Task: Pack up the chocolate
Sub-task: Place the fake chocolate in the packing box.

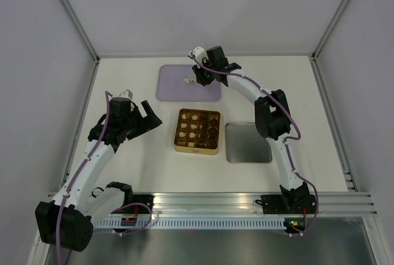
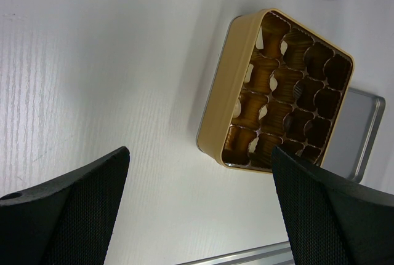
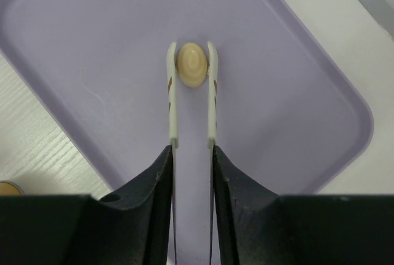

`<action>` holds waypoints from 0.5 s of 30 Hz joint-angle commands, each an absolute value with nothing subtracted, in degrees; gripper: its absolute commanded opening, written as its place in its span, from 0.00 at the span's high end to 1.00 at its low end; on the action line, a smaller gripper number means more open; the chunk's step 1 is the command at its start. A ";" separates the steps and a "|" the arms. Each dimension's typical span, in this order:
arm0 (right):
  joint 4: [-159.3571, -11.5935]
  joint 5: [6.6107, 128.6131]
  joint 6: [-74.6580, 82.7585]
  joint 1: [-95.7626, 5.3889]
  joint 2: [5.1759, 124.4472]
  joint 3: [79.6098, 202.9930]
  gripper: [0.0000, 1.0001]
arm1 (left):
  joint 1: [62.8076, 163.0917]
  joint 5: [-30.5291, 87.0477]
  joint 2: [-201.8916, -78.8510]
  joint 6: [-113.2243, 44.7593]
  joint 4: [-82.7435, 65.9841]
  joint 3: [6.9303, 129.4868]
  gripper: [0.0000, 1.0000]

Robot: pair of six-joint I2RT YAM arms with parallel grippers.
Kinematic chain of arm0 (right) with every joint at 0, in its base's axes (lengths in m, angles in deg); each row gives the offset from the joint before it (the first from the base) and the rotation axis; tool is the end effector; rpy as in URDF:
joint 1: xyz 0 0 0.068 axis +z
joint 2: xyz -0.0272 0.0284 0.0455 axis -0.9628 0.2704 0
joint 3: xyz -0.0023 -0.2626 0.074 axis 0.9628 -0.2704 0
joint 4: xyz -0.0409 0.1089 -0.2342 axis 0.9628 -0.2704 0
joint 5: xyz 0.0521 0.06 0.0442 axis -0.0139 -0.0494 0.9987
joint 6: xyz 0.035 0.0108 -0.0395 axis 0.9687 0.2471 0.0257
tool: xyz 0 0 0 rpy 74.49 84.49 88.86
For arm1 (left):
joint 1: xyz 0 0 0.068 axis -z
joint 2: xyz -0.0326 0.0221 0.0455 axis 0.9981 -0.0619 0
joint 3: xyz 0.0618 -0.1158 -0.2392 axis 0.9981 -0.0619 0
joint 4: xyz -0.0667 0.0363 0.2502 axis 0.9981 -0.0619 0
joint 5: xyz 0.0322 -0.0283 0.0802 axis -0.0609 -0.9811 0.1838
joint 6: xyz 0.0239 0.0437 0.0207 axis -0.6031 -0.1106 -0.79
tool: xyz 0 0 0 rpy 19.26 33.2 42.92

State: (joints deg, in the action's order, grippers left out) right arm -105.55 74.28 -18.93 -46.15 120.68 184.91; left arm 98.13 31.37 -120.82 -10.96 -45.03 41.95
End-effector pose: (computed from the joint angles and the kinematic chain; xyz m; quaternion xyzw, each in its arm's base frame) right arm 0.4804 0.2672 0.2090 -0.3872 0.8068 0.1566 0.4179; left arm 0.1969 -0.0439 0.2721 -0.1680 0.9059 -0.1908 0.3386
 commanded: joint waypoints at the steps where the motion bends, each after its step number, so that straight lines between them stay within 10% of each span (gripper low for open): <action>1: -104.65 74.82 -18.94 -45.93 121.11 188.01 0.68 | 97.88 30.54 -120.42 -12.85 -43.71 42.80 0.00; 15: -94.21 75.61 -19.20 -43.38 102.66 169.23 0.90 | 97.88 30.81 -120.16 -12.68 -43.71 42.80 0.00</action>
